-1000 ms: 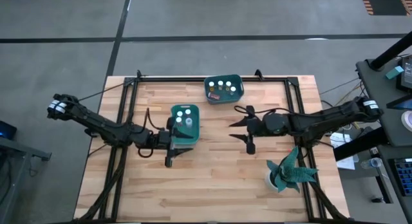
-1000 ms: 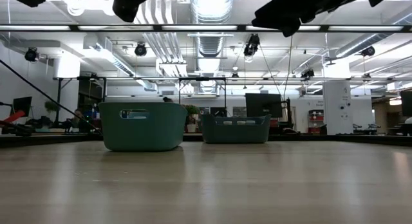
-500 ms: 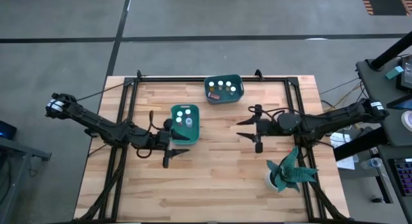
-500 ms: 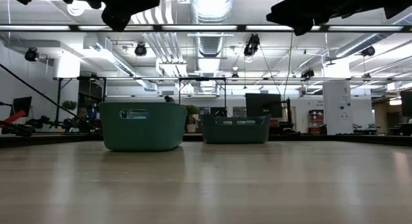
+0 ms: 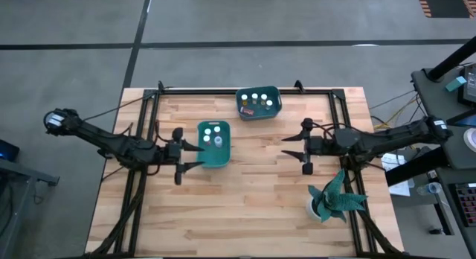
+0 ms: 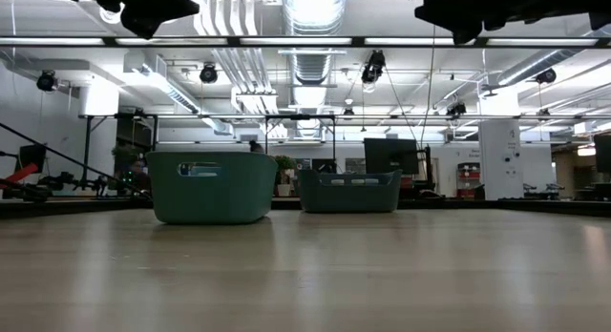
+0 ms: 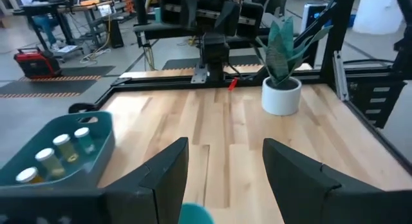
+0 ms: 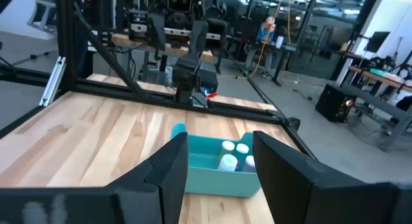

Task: Pick and place medicine bottles into bin by pill shape (circle, oval)
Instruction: Return to Home Position

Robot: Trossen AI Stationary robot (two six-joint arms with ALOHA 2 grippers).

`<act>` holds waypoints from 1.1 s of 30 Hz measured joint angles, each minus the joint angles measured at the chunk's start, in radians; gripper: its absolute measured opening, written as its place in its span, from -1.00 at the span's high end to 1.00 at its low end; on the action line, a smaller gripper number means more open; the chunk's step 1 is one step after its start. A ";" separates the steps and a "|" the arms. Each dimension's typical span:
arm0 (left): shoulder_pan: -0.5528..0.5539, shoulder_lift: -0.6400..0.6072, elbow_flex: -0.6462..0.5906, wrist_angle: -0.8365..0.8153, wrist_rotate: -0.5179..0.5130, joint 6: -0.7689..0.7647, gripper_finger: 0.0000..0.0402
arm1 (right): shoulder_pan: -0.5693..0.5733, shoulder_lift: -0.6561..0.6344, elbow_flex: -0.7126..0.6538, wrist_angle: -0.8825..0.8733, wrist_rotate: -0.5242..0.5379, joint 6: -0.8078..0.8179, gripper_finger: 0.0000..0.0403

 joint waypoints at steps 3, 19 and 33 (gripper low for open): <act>0.000 -0.033 -0.010 -0.020 -0.009 0.017 0.08 | 0.000 -0.027 -0.014 0.002 0.000 -0.007 0.18; 0.001 -0.221 -0.160 -0.013 -0.063 0.015 0.08 | 0.000 -0.204 -0.125 0.005 0.008 -0.031 0.18; 0.001 -0.404 -0.272 -0.014 -0.093 0.017 0.08 | -0.073 -0.404 -0.227 0.006 0.010 -0.031 0.19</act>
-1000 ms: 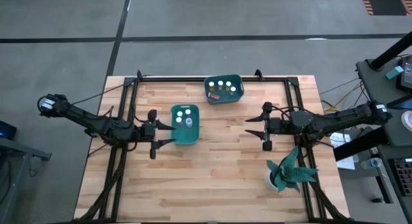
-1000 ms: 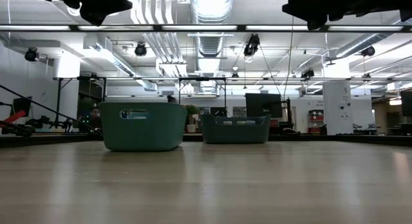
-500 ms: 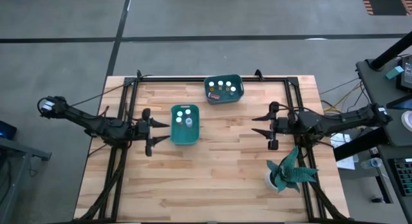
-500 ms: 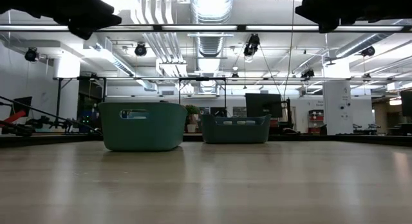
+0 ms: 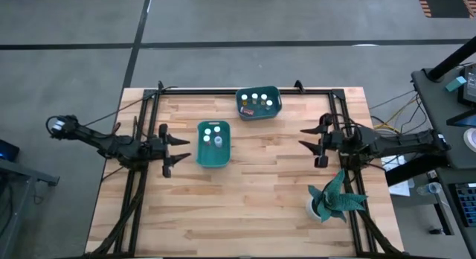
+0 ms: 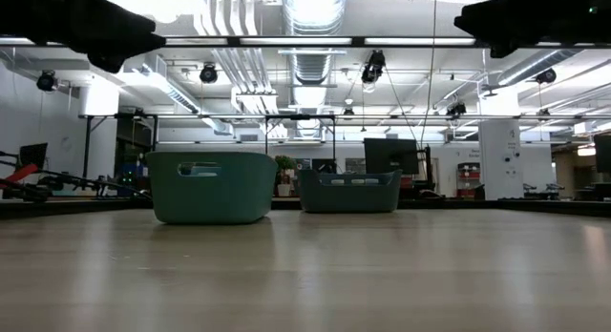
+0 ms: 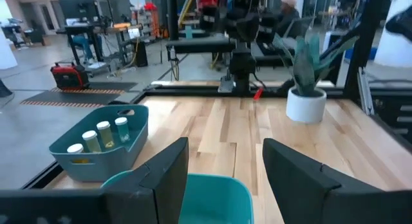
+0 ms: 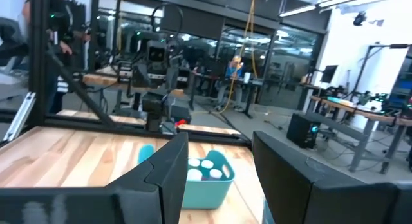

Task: Pick and place medicine bottles into bin by pill shape (circle, oval)
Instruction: Return to Home Position

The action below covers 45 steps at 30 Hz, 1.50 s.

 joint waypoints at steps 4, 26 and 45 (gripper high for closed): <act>0.000 -0.076 -0.040 -0.002 -0.003 0.002 0.08 | -0.021 -0.048 -0.027 -0.004 0.000 0.009 0.19; 0.000 -0.355 -0.185 -0.016 -0.038 0.026 0.08 | -0.055 -0.275 -0.030 -0.243 0.001 0.036 0.19; 0.000 -0.354 -0.259 0.008 -0.052 -0.029 0.08 | -0.057 -0.309 -0.119 -0.230 0.002 0.087 0.19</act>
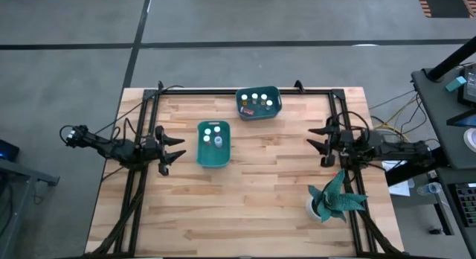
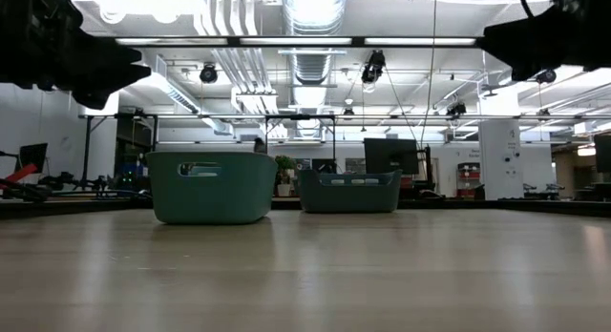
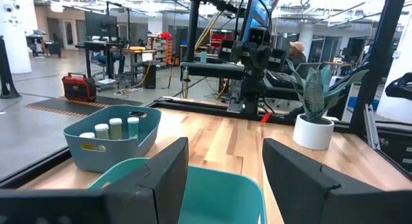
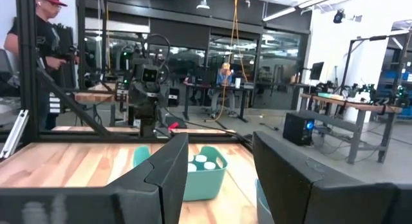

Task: Pick and place medicine bottles into bin by pill shape (circle, oval)
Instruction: Return to Home Position

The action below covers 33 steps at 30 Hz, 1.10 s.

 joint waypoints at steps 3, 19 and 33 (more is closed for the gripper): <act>0.000 0.000 -0.008 0.018 0.000 0.000 0.08 | 0.000 -0.001 -0.059 0.075 0.000 0.000 0.19; 0.000 0.015 -0.014 0.026 -0.027 0.006 0.08 | -0.002 0.014 -0.078 -0.037 0.158 0.083 0.18; 0.000 0.032 -0.015 0.026 -0.027 0.002 0.08 | -0.002 0.021 -0.079 -0.049 0.176 0.124 0.18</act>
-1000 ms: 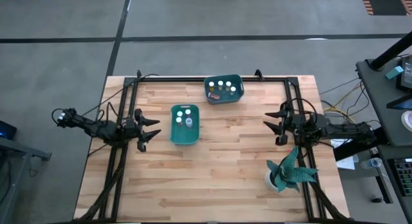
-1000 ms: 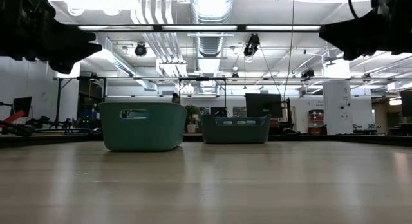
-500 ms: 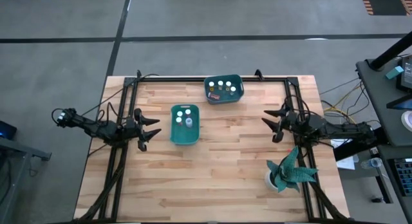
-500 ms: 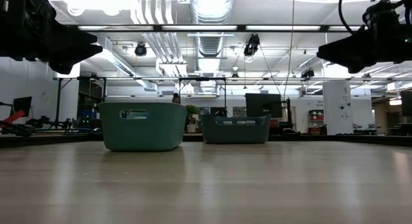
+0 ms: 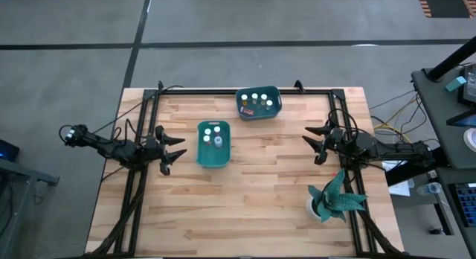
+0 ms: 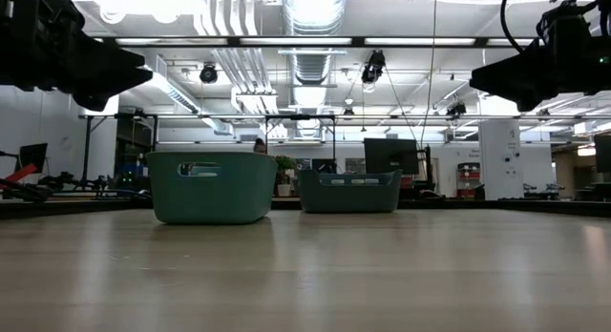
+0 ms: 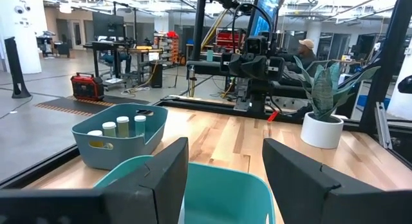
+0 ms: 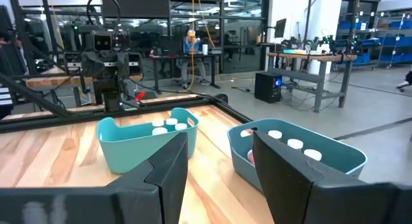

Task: Pick and place medicine bottles into bin by pill shape (circle, oval)
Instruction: Return to Home Position

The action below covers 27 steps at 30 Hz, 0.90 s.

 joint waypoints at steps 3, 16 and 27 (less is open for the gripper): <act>0.000 0.005 0.000 0.000 0.000 0.000 0.08 | 0.000 0.000 0.000 -0.001 0.000 0.000 0.18; 0.000 0.013 -0.001 0.000 0.000 0.000 0.08 | 0.000 0.000 -0.001 -0.001 0.000 0.000 0.18; 0.000 0.018 -0.002 -0.001 0.000 0.000 0.08 | 0.000 0.000 -0.001 -0.001 0.000 -0.001 0.18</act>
